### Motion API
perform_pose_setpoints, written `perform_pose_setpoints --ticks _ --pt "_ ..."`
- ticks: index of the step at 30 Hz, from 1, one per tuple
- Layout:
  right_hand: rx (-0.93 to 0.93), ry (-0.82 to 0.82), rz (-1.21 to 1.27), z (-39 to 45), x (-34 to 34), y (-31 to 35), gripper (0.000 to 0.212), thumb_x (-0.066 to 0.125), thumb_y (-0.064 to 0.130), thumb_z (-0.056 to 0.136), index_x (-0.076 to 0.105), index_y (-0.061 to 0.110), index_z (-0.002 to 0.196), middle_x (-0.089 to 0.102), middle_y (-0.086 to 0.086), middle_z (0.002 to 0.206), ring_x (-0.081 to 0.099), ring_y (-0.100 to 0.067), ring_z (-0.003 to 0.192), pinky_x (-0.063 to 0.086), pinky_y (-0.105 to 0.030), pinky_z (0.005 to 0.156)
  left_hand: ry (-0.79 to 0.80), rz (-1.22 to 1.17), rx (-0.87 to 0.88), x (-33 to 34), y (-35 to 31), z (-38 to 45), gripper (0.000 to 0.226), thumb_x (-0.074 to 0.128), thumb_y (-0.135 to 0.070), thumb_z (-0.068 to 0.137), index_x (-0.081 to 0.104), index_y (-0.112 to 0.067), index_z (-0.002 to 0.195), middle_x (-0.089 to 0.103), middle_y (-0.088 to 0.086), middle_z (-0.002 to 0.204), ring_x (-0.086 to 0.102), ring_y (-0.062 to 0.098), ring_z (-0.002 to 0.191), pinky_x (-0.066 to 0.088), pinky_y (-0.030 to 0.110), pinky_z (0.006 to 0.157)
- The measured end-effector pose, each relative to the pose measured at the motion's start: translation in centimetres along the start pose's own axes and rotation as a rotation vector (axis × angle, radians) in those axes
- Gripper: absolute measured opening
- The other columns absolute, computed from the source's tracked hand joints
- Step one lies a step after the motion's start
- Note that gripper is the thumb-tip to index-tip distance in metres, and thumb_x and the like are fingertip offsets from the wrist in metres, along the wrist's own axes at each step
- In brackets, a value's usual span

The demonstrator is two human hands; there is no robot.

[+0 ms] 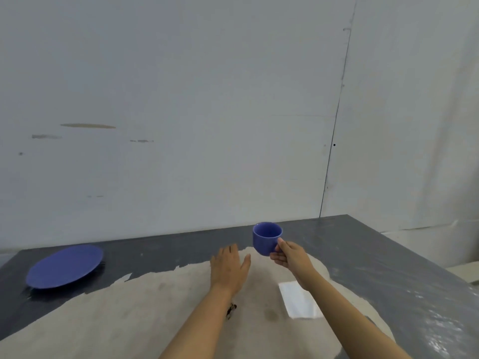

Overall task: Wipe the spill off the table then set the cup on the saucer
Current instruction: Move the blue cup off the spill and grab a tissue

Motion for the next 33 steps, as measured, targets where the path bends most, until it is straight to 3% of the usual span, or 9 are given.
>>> perform_pose_setpoints --ticks 4,7,11,16,20,27,30,33 --pt "0.0 -0.043 -0.004 3.9 -1.2 -0.3 0.029 0.045 0.027 0.102 0.063 0.005 0.096 0.071 -0.016 0.089 0.067 -0.026 0.083 0.057 -0.04 0.088 0.087 0.003 -0.016 3.1 -1.6 3.7 0.056 0.033 -0.05 0.098 0.041 -0.014 0.141 0.045 0.005 0.147 0.042 0.022 0.136 0.032 0.04 0.115" --pt "-0.001 -0.075 -0.011 6.8 -1.9 -1.0 0.028 0.046 0.027 0.102 0.064 0.008 0.09 0.07 -0.015 0.089 0.067 -0.024 0.082 0.058 -0.037 0.084 0.159 0.033 -0.02 5.4 -2.3 6.1 0.064 0.03 -0.05 0.099 0.028 -0.011 0.151 0.025 0.009 0.16 0.022 0.026 0.149 0.02 0.046 0.121" --pt "0.036 -0.115 -0.005 10.0 -2.4 -2.0 0.027 0.048 0.027 0.101 0.062 0.011 0.085 0.069 -0.011 0.085 0.067 -0.022 0.08 0.058 -0.037 0.084 0.212 0.07 -0.039 7.5 -2.4 8.4 0.068 0.027 -0.052 0.1 0.019 -0.011 0.154 0.013 0.01 0.164 0.011 0.027 0.152 0.013 0.049 0.122" --pt "0.092 -0.144 0.03 13.1 -2.5 -3.1 0.025 0.049 0.029 0.1 0.063 0.011 0.089 0.069 -0.01 0.089 0.067 -0.023 0.085 0.057 -0.036 0.085 0.249 0.113 -0.085 9.9 -1.3 9.5 0.07 0.023 -0.055 0.099 0.015 -0.016 0.156 0.012 0.014 0.163 0.01 0.029 0.152 0.011 0.052 0.121" --pt "0.123 -0.146 0.062 14.6 -2.3 -3.9 0.026 0.049 0.03 0.101 0.063 0.009 0.095 0.069 -0.01 0.092 0.067 -0.023 0.089 0.057 -0.032 0.081 0.226 0.173 -0.091 10.7 -0.8 9.5 0.069 0.021 -0.056 0.098 0.022 -0.015 0.154 0.016 0.015 0.162 0.014 0.029 0.151 0.008 0.051 0.121" --pt "0.13 -0.15 0.033 15.4 -2.5 -4.6 0.025 0.048 0.029 0.101 0.062 0.011 0.09 0.069 -0.013 0.093 0.067 -0.026 0.091 0.056 -0.04 0.091 0.245 0.216 -0.069 10.6 -1.2 9.5 0.07 0.02 -0.057 0.098 0.023 -0.014 0.154 0.017 0.016 0.162 0.014 0.031 0.15 0.009 0.053 0.121" --pt "0.147 -0.141 0.005 15.4 -2.5 -4.3 0.027 0.047 0.029 0.101 0.061 0.009 0.089 0.069 -0.015 0.095 0.066 -0.025 0.087 0.057 -0.036 0.079 0.263 0.229 -0.07 10.5 -1.3 9.3 0.071 0.019 -0.058 0.098 0.02 -0.015 0.154 0.015 0.016 0.162 0.012 0.031 0.151 0.008 0.053 0.121" --pt "0.157 -0.132 -0.038 15.0 -2.5 -4.0 0.03 0.047 0.031 0.101 0.059 0.004 0.103 0.069 -0.018 0.1 0.066 -0.025 0.085 0.056 -0.03 0.07 0.293 0.219 -0.08 10.2 -1.2 9.3 0.072 0.018 -0.059 0.098 0.019 -0.016 0.155 0.013 0.015 0.163 0.01 0.03 0.152 0.007 0.051 0.122"
Point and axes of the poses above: each hand's wrist, its own z-axis towards the middle knuckle, its own x-axis out of the palm, y = z × x, the point moved 5 cm from there along z, towards the middle knuckle
